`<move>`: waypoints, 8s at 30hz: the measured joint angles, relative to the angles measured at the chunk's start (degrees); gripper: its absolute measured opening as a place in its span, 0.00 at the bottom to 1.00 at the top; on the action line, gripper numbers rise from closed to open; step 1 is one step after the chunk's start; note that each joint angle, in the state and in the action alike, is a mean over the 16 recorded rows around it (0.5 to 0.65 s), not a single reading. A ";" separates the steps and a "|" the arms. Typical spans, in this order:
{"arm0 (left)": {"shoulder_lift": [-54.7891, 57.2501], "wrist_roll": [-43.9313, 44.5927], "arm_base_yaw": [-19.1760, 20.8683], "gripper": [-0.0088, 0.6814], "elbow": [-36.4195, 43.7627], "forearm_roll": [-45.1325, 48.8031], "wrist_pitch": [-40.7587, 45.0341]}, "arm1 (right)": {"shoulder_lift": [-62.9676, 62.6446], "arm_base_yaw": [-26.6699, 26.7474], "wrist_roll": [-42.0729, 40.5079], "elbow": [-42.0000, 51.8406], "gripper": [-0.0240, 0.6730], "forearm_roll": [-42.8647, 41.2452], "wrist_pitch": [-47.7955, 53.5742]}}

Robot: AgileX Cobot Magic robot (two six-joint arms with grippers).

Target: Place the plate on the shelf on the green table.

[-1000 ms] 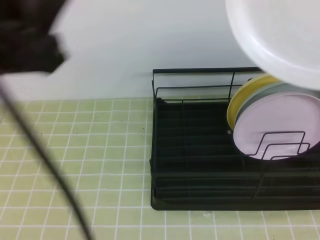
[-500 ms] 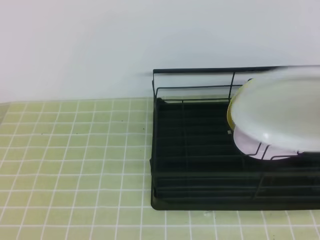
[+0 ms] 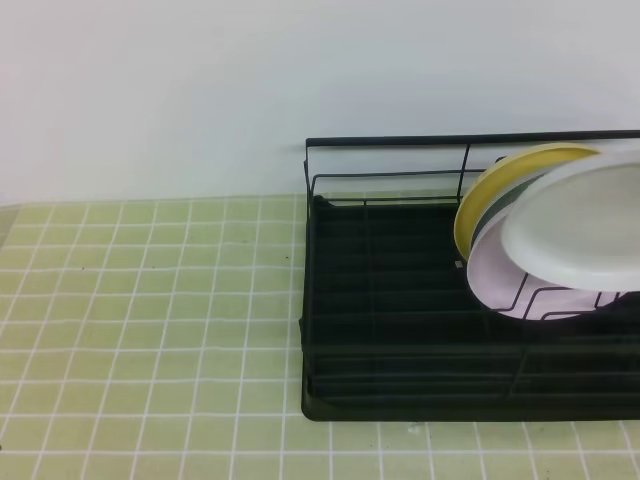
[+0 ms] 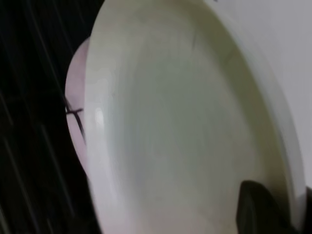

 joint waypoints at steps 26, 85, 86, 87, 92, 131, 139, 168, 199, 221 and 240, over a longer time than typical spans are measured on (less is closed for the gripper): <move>0.00 -2.56 0.01 0.01 0.36 0.00 -0.07 | 7.43 0.08 -9.09 -2.80 0.14 -3.12 -5.03; -21.18 -9.39 38.76 0.01 3.51 7.48 -15.20 | 14.70 0.10 -8.96 -2.53 0.40 1.96 -2.40; -21.21 -11.58 38.76 0.01 4.28 9.56 -15.51 | 14.70 0.10 -8.93 -2.53 0.42 2.12 -2.50; -21.27 -14.09 38.76 0.01 5.17 11.93 -15.65 | 14.70 0.10 -8.92 -2.53 0.43 2.31 -2.62; -21.97 -30.11 38.83 0.01 11.18 27.79 -14.01 | 14.69 0.10 -8.87 -2.53 0.45 3.26 -3.27; -23.65 -101.74 48.73 0.01 27.76 100.50 43.02 | -6.07 0.10 -14.56 -1.49 0.09 62.07 -44.76; -23.74 -102.68 44.86 0.01 27.70 103.19 44.41 | -10.71 0.10 -14.42 2.54 0.03 69.92 -39.74; -23.61 -105.64 41.06 0.01 27.67 108.09 44.26 | -10.09 0.10 -15.83 8.90 0.03 72.30 -36.32; -23.52 -105.64 41.01 0.01 27.67 108.09 43.93 | -65.56 -0.05 -1.39 48.32 0.03 52.05 -38.86; -23.52 -105.64 41.01 0.01 27.67 108.09 43.90 | -69.81 -1.28 86.07 60.30 0.03 -36.58 -14.33; -23.52 -105.64 41.01 0.01 27.67 108.16 43.90 | -69.81 -0.68 87.56 60.95 0.03 -40.00 -14.88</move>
